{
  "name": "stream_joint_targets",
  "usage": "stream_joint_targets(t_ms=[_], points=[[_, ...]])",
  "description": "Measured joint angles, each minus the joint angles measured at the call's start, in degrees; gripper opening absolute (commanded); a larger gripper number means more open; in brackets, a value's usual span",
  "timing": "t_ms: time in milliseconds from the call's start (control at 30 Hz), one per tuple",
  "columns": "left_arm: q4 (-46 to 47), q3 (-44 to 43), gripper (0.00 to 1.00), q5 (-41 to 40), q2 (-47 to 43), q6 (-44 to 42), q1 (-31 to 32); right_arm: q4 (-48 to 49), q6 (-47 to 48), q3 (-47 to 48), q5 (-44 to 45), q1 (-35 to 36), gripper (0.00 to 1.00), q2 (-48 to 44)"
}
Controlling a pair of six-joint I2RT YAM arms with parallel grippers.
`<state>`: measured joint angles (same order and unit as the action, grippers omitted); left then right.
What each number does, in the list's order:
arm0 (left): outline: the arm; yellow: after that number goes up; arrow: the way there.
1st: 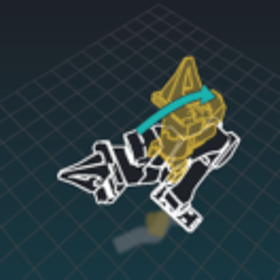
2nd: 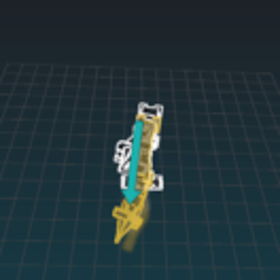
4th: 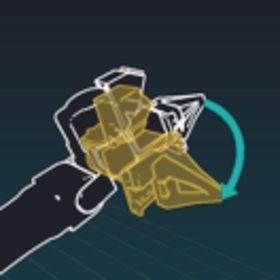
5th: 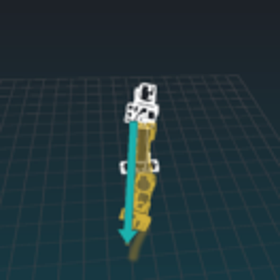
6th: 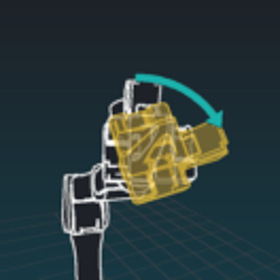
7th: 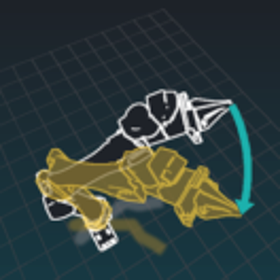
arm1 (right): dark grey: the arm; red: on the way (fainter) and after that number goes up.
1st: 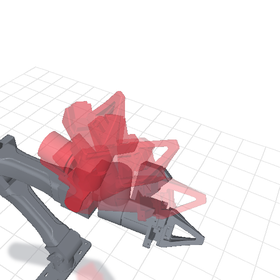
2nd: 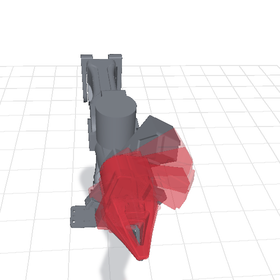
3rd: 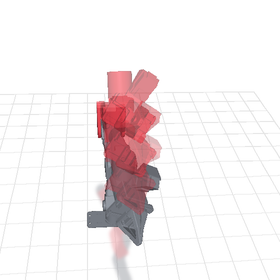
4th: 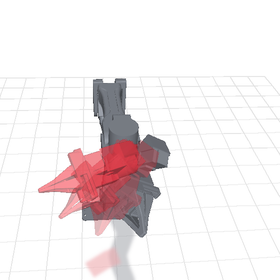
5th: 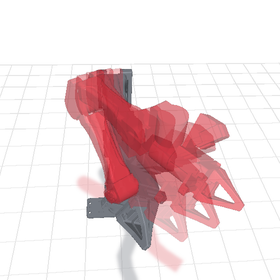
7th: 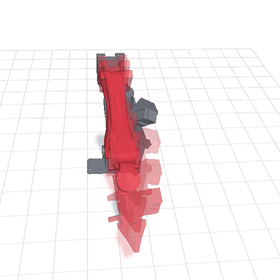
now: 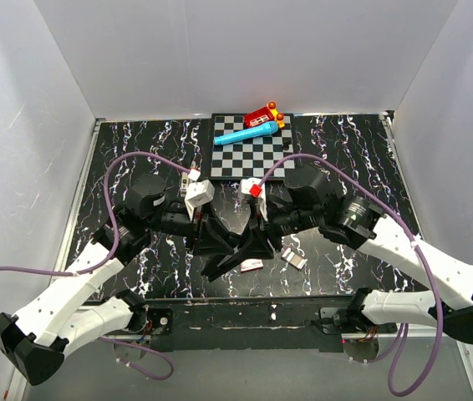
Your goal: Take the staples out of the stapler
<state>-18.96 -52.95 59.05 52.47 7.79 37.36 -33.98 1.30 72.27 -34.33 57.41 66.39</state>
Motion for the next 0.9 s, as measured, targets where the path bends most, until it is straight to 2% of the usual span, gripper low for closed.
stream_joint_targets(t_ms=[300, 900], points=[[1.44, 0.0, 0.0, -1.88, -2.08, 2.89, 0.15, 13.99, -6.23, -9.75, 1.2, 0.15, 0.07, -6.36], [-1.49, 0.0, 0.0, -7.32, -6.38, 4.22, 0.24, 28.89, -13.18, -18.01, 0.7, 0.48, 0.07, -8.17]])
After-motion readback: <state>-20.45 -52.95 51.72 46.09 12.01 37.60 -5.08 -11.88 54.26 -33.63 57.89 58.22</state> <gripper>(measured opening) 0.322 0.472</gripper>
